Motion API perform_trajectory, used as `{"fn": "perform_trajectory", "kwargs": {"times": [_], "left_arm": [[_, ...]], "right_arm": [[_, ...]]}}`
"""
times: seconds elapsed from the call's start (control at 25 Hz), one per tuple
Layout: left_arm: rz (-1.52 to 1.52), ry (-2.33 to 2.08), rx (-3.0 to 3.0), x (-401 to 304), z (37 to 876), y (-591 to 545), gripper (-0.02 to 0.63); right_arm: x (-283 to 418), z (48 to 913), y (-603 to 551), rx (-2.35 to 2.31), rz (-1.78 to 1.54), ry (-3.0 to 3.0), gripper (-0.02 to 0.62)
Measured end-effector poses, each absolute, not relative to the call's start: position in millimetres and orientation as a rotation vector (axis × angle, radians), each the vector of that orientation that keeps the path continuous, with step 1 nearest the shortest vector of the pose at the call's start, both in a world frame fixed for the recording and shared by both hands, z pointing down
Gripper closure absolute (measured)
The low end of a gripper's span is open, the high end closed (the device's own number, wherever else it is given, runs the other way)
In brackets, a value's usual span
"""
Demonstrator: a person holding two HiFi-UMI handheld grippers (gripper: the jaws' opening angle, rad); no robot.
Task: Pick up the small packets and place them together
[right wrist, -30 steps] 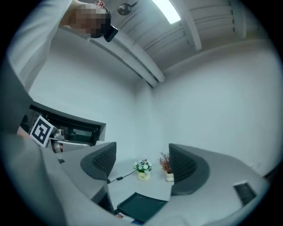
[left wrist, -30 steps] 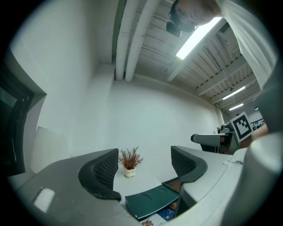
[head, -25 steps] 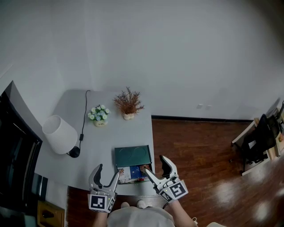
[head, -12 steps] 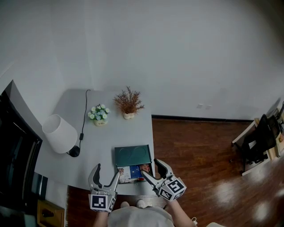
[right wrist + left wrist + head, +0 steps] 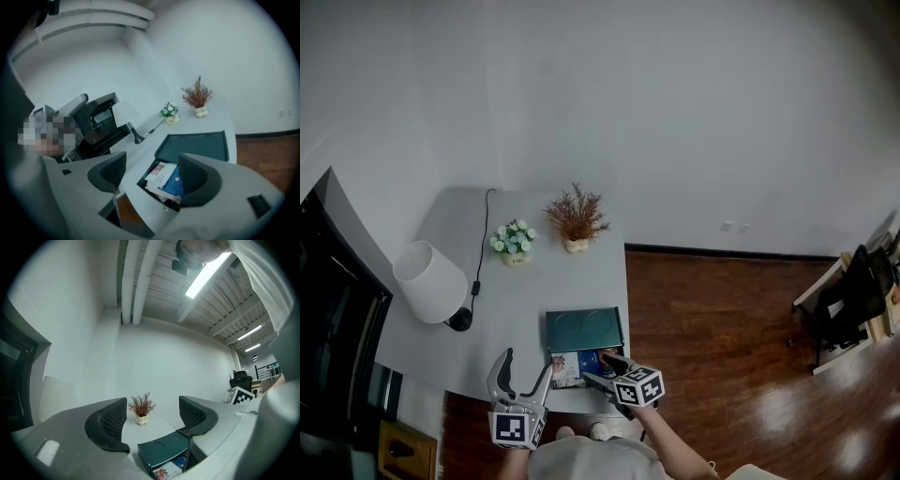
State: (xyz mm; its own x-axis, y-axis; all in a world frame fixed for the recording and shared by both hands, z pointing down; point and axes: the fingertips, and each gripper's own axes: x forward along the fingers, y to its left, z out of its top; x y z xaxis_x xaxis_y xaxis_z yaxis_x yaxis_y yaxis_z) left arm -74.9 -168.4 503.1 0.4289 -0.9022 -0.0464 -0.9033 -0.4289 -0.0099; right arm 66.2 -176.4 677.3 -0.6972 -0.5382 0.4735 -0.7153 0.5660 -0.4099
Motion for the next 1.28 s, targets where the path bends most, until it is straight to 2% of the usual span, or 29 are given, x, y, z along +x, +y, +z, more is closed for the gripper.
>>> {"fn": "perform_trajectory", "kwargs": {"times": [0.2,0.56,0.6,0.68,0.76,0.84,1.08,1.28], "left_arm": [[0.020,1.670,-2.626,-77.4,506.1,-165.2,0.265],[0.016,1.765,-2.587,-96.6,512.7,-155.4,0.279],[0.022,1.781,-2.581,-99.8,513.0,-154.5,0.279],[0.029,1.804,-2.567,-106.4,512.4,-152.9,0.279],[0.016,1.818,-2.555,-112.4,514.5,-151.7,0.279],[-0.002,1.824,-2.547,-115.6,516.2,-150.8,0.279],[0.007,1.830,-2.554,-114.5,518.4,-150.1,0.279],[-0.017,1.775,-2.555,-107.7,517.2,-150.6,0.279]], "right_arm": [[48.4,744.1,-181.7,0.843,1.109,-2.257,0.255],[23.1,809.0,-191.3,0.711,1.140,-1.976,0.260],[23.1,814.1,-192.4,0.718,1.132,-1.955,0.286],[23.3,819.7,-196.9,0.747,1.117,-1.930,0.394],[23.5,822.3,-201.5,0.776,1.105,-1.910,0.408],[24.5,823.8,-203.7,0.786,1.069,-1.892,0.460],[23.2,814.9,-197.3,0.772,1.028,-1.940,0.528],[27.5,795.6,-179.3,0.781,1.101,-2.018,0.548]]}}
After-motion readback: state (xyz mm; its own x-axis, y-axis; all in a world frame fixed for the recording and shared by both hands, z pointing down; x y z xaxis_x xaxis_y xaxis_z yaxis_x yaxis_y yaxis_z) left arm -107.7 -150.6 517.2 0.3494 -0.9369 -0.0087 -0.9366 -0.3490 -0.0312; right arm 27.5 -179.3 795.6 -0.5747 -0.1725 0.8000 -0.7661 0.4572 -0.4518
